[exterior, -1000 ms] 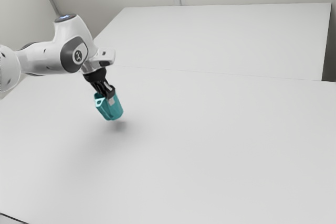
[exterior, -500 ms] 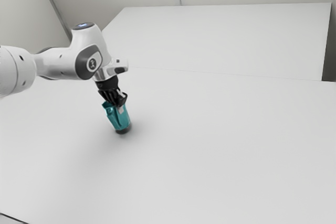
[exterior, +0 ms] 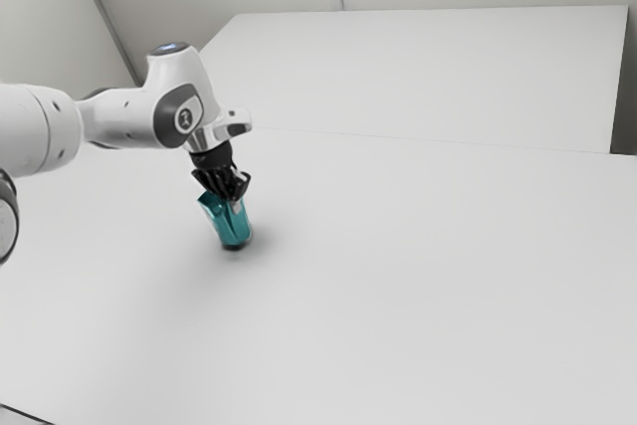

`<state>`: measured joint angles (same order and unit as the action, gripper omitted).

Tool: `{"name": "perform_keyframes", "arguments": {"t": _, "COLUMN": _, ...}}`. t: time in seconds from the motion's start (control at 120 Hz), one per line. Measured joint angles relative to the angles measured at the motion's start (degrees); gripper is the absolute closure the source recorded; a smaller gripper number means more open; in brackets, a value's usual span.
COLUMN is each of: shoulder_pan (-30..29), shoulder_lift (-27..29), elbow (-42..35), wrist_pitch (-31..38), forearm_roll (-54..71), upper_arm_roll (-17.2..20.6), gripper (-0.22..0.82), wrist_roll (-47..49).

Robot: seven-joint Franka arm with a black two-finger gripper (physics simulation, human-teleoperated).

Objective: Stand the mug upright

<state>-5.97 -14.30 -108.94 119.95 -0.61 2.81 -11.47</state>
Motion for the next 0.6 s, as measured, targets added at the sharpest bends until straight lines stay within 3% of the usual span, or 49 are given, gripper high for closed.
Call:
{"name": "perform_keyframes", "arguments": {"t": 0.267, "shoulder_pan": 0.4, "shoulder_lift": -0.6, "elbow": 1.1, "wrist_pitch": -1.1, "forearm_roll": -0.4, "upper_arm_roll": -0.1, "gripper": 0.46, "wrist_roll": 1.7}}
{"name": "perform_keyframes", "arguments": {"t": 0.6, "shoulder_pan": 1.4, "shoulder_lift": -1.5, "elbow": 5.6, "wrist_pitch": -2.9, "forearm_roll": -0.4, "upper_arm_roll": -0.4, "gripper": 0.37, "wrist_roll": 3.2}}
